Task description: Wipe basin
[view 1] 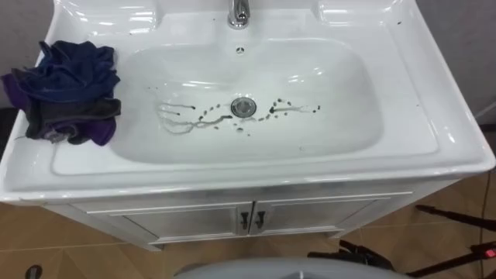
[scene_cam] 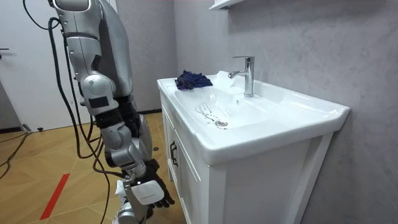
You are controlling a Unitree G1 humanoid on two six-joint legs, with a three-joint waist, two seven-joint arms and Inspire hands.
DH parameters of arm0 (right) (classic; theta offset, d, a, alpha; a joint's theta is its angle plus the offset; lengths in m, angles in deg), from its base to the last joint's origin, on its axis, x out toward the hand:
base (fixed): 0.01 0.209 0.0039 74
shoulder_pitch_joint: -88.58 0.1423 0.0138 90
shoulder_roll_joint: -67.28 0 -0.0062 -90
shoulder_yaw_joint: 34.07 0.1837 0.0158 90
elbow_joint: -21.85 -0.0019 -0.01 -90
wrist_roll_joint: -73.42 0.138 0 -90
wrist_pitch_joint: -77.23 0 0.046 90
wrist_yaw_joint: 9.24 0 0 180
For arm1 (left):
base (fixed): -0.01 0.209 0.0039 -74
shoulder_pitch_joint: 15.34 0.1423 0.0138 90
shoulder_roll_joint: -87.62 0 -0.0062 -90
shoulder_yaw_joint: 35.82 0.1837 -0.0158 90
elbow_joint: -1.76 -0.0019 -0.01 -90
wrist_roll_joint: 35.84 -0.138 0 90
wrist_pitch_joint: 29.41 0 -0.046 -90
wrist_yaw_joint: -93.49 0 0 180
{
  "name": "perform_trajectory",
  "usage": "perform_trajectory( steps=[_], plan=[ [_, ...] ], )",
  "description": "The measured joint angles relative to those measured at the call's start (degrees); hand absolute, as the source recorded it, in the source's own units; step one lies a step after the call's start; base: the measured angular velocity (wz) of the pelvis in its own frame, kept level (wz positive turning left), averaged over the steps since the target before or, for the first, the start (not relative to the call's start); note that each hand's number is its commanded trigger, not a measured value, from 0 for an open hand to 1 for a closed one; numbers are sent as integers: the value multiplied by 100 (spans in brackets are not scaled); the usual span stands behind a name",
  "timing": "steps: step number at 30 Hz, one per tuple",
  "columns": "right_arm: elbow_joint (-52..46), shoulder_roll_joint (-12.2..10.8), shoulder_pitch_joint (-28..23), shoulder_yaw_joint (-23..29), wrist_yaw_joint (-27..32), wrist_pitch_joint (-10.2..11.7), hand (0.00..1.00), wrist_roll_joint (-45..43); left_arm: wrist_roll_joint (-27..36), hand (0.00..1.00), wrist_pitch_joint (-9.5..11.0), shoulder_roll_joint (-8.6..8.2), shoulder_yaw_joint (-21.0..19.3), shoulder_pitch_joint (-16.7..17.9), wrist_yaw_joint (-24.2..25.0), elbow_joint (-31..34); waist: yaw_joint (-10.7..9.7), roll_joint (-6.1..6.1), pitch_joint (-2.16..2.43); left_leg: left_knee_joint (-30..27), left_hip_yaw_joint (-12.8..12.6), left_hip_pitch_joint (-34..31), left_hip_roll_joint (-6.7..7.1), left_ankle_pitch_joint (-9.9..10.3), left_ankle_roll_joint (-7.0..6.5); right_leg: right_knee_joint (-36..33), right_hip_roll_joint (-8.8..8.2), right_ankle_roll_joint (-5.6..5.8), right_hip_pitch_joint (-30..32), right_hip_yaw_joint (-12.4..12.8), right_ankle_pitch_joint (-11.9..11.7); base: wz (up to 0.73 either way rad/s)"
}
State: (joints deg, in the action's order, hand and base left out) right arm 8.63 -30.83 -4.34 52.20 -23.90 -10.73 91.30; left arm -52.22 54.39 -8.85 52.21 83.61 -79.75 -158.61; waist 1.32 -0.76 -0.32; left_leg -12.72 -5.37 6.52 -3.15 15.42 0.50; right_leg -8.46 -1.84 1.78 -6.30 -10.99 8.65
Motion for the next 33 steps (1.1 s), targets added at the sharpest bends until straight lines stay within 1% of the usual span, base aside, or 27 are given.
perform_trajectory(
  steps=[1, 2, 5, 8, 15, 17, 20, 21, 23, 25, 28, 30, 33],
  plan=[
    [0, 0, 6, 0, -10, -19, 0, 0, 1, 0, -12, 0, 4, 2, 0, -1, -7, 1, 3, 0, -4, 0, 0, 0, 0, 1, 0, 1, 0, 0, 1, 0],
    [1, 0, 16, 5, -48, -31, 0, -10, 1, 0, -34, -1, -1, 7, 0, -7, -12, -4, 22, -2, -4, 8, 0, 0, 0, 0, 0, 1, -3, 4, 1, 0],
    [7, 1, 25, 13, -101, -48, 0, -69, 2, 0, -88, 0, -13, 8, 9, -12, -13, -22, 19, -5, 2, 22, -2, -1, 0, -7, -1, 1, -13, 5, 1, 0],
    [22, 0, 25, 20, -115, -63, 0, -69, 6, 0, -87, 0, -9, -4, 14, -22, -16, -24, 7, 1, 2, 88, -2, 0, 0, -9, -1, 2, -69, 12, 1, 0],
    [87, 16, 111, 52, -235, -95, 0, -68, 3, 0, -94, -10, -10, 23, 26, -32, -52, -6, -3, 48, 7, 82, -8, 7, 9, -7, 9, -9, -65, 14, 11, 0],
    [101, 23, 113, 49, -276, -113, 0, -67, 3, 0, -105, -26, -10, 50, 32, -32, -52, 2, 0, 48, -6, 81, -7, 7, 9, 3, 11, -7, -64, 15, 13, 0],
    [123, 26, 111, 45, -313, -170, 0, -6, 20, 0, -176, -87, -25, 79, 31, -29, -35, 11, 10, 35, -9, 81, -6, 6, 9, 56, 20, -7, -83, 16, 11, 0],
    [123, 26, 106, 42, -313, -188, 0, 10, 122, 0, -226, -119, -23, 80, 13, -29, -31, 12, 10, 26, -5, 75, -6, 6, 10, 58, 23, -7, -83, 12, 11, 0],
    [126, 27, 106, 35, -312, -220, 0, 12, 198, 0, -256, -161, -25, 71, 0, -24, -26, 12, 11, 1, 7, 49, -8, 6, 10, 59, 23, -6, -77, 0, 12, 4],
    [132, 28, 100, 36, -310, -235, 0, 2, 218, 0, -260, -185, -39, 80, -1, -24, 3, 15, 12, -6, 15, 40, -10, 6, 10, 58, 25, -7, -72, -2, 11, 0],
    [128, 30, 87, 42, -298, -276, 0, -13, 251, 0, -266, -200, -165, 72, -14, -25, 45, 24, 11, -4, 16, 46, -10, 6, 10, 64, 24, -7, -74, 2, 11, 0],
    [120, 30, 79, 46, -285, -282, 0, -13, 510, 0, -273, -198, -238, 81, -84, -32, 45, 33, 10, 0, 16, 55, -7, 6, 10, 64, 20, -7, -77, -2, 11, 0],
    [118, 30, 76, 53, -276, -284, 0, -12, 775, 0, -294, -199, -243, 139, -180, -59, 43, 44, 9, 15, 34, 54, -7, 10, 16, 59, 20, -7, -90, -30, 11, 3]
  ],
)
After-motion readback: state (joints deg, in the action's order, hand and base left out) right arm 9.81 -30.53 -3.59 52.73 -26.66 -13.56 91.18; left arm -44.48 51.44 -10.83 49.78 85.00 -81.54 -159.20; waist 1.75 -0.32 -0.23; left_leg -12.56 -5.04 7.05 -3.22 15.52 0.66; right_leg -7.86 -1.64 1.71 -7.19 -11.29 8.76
